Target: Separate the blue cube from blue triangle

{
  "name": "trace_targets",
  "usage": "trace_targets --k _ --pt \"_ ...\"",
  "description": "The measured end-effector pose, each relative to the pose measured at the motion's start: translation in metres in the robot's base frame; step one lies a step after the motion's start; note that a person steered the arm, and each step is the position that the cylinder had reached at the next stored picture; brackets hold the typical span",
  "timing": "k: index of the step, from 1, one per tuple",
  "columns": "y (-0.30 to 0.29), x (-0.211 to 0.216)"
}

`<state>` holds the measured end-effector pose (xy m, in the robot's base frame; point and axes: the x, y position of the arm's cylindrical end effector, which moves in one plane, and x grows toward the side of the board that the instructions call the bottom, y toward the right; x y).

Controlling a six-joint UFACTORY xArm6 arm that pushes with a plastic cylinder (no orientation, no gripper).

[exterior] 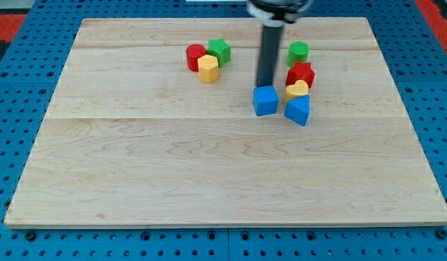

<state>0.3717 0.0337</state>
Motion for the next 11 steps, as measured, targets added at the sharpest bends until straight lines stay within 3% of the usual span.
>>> trace_targets --k 1,2,5,8,11 --pt "-0.033 0.007" --pt "0.015 0.023" --pt "0.075 0.058" --pt "0.090 0.123" --pt "0.135 0.121"
